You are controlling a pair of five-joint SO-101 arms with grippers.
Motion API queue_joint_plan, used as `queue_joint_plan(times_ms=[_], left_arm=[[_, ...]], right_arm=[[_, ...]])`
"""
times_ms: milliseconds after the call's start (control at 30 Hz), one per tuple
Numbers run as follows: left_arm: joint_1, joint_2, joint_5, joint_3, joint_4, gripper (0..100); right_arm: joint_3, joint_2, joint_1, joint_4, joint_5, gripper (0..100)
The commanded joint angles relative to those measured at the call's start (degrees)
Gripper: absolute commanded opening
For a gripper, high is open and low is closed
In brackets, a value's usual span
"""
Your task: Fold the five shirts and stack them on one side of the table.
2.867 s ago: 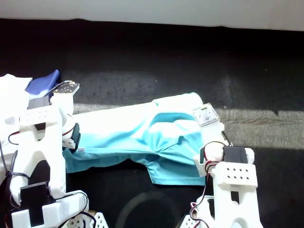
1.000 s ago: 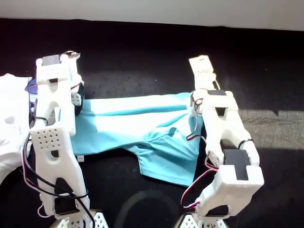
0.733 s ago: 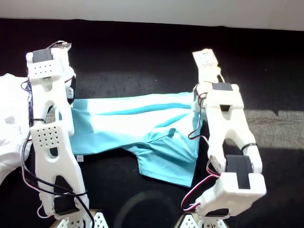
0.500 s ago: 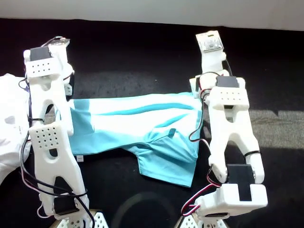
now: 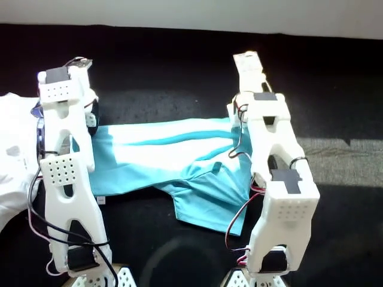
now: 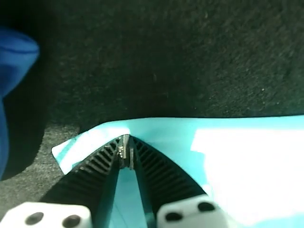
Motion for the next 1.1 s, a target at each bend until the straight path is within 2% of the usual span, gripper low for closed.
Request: queue_joint_plan(times_ms=[0,133,300,533,667,833,1067], left_arm=[[-2.59,-0.04,-0.18,-0.57,-0.7,1],[-3.91,0.4,-4.66,-0.57,-0.7,1],[-4.88,-0.13,-4.84,-0.66,-0.53,1],[-4.26,-0.22,-4.66,-6.37,1.67,1],[-4.26,-4.79,-4.66,-6.46,1.85,1],[-3.82,-19.56,-4.66,5.85,1.85,1],[-1.71,-44.09,-4.84,36.18,1.41,1]], right_arm=[[-3.3,0.75,1.98,1.01,-0.44,0.8],[-4.35,1.54,6.11,1.1,-0.44,0.8],[-6.29,1.19,9.54,2.42,-0.44,0.8],[-17.45,1.01,8.13,13.76,-0.79,0.8],[-25.8,1.01,5.58,22.02,-0.79,0.8],[-37.58,0.92,3.82,33.01,-0.79,0.8],[-57.27,1.01,3.47,47.43,-0.44,0.8]])
